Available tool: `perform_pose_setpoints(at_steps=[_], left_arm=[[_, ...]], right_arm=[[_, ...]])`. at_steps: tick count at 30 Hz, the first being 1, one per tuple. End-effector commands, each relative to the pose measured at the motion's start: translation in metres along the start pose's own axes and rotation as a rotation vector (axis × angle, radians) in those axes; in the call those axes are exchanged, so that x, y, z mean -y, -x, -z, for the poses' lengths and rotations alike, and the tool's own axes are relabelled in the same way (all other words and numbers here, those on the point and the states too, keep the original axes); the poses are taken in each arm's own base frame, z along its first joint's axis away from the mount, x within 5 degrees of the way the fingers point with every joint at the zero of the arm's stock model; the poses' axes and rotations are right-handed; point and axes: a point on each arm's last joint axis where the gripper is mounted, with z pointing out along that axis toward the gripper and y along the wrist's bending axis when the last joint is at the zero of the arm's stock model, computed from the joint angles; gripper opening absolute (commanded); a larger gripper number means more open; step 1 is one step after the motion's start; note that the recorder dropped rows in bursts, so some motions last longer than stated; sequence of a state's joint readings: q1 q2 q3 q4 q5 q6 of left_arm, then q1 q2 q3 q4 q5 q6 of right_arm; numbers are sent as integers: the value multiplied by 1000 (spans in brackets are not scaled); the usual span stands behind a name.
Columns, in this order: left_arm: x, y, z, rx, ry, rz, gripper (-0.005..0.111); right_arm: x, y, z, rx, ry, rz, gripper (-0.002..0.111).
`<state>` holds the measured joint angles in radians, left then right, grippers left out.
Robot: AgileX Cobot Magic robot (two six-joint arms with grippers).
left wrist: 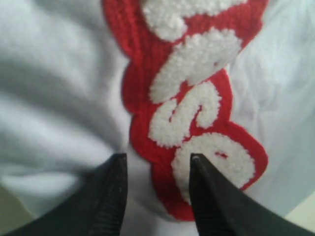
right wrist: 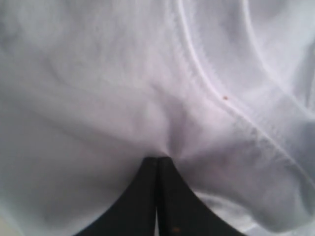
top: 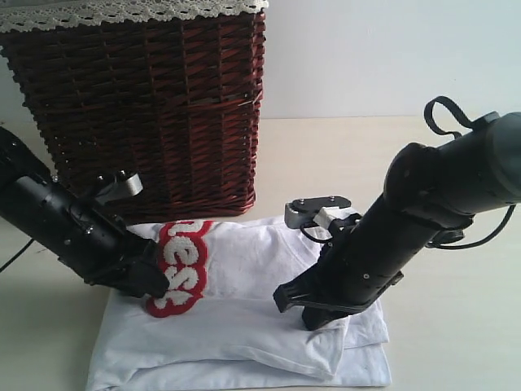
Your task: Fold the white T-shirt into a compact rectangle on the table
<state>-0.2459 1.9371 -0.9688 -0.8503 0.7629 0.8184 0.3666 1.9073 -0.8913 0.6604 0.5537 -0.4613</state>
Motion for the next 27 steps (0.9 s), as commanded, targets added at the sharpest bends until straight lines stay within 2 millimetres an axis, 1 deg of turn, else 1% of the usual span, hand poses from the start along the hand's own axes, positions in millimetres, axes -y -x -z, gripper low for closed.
perform_pose_setpoints(at_steps=[1,4,6,9,12,16,18,20,21,23,26,27], left_arm=[[-14,-4,8,-17,-4,40,42],[-14,-4,17,-5,-32,53,42],[-13,-3,26,24,-45,63,42],[-7,1,48,104,-70,67,42],[-3,1,74,176,-70,56,42],[12,-8,106,223,-138,45,42],[24,-18,119,241,-183,38,42],[34,-29,127,260,-182,21,41],[40,-37,131,277,-173,8,39],[48,-48,137,301,-163,-8,32],[62,-67,147,342,-148,-46,15],[68,-75,152,366,-136,-65,8]], right_arm=[[3,3,-8,-12,-8,19,0],[0,12,-1,23,-9,57,0],[-3,15,9,52,-24,99,0],[-5,19,32,118,-81,158,0],[-5,20,58,185,-168,138,0],[-5,17,93,264,-288,116,0],[-5,13,110,296,-332,107,0],[-7,9,124,328,-357,115,0],[-9,5,133,346,-365,122,0],[-10,-2,142,364,-370,131,0],[-12,-18,154,400,-370,139,0],[-13,-26,159,413,-370,141,0]])
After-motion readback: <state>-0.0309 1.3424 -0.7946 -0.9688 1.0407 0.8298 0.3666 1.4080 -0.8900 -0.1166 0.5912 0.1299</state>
